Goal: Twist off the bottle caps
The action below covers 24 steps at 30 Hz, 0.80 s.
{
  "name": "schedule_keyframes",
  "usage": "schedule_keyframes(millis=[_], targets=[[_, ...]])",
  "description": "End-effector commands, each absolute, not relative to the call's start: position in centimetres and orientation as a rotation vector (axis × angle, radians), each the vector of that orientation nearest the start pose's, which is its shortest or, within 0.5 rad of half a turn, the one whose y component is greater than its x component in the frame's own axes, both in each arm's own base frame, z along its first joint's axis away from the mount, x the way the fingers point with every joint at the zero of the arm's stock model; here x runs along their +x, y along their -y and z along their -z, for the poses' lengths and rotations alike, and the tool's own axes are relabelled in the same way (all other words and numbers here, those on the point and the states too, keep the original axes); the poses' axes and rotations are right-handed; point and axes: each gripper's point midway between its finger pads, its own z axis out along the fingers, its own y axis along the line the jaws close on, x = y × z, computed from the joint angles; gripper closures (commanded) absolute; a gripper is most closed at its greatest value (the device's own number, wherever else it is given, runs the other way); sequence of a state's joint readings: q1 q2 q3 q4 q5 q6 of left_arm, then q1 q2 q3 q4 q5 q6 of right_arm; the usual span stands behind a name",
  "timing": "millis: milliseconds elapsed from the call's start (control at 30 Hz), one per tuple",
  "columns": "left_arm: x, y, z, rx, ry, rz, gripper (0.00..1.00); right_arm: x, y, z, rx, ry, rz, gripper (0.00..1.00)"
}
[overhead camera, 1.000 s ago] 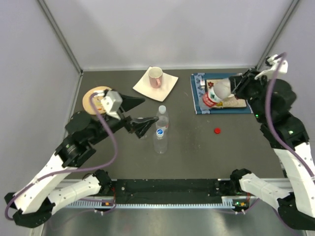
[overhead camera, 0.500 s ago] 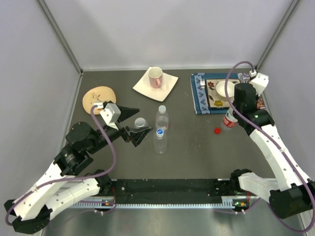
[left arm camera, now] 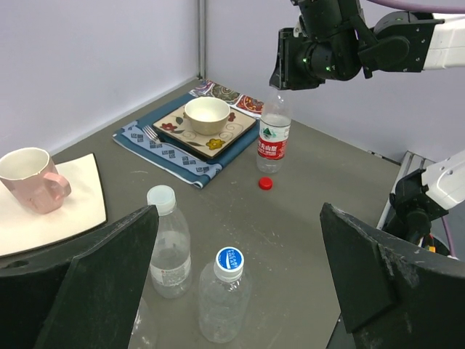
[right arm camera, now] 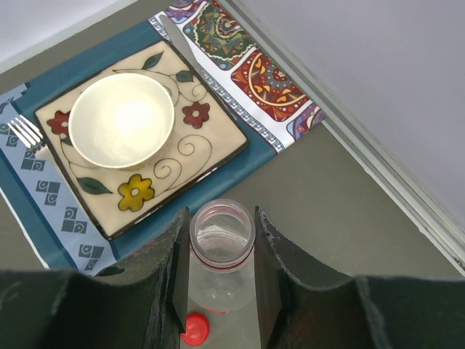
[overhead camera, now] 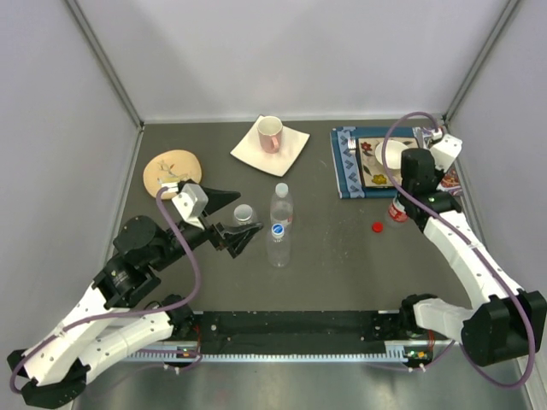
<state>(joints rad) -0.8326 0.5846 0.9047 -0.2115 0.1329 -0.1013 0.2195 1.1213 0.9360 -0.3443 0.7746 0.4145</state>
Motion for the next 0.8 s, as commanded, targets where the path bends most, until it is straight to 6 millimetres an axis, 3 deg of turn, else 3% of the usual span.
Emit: schedule_keyframes(millis=[0, 133, 233, 333, 767], targets=[[16.1, 21.8, -38.0, 0.646, -1.363, 0.852, 0.01, 34.6, 3.9, -22.8, 0.646, -1.825, 0.387, 1.0], [16.0, 22.1, -37.7, 0.653, -1.367, 0.869, 0.01, 34.6, 3.2, -23.0, 0.611, -1.848, 0.343, 0.98], [16.0, 22.2, -37.6, 0.651, -1.368, 0.871, 0.01, 34.5, 2.7, -23.7, 0.581, -1.863, 0.308, 0.81], [16.0, 22.3, -37.5, 0.653, -1.369, 0.877, 0.01, 34.3, 2.4, -24.0, 0.57, -1.879, 0.293, 0.72], [15.6, 22.3, -37.6, 0.657, -1.368, 0.898, 0.01, 33.8, 1.5, -22.7, 0.559, -1.936, 0.236, 0.57]])
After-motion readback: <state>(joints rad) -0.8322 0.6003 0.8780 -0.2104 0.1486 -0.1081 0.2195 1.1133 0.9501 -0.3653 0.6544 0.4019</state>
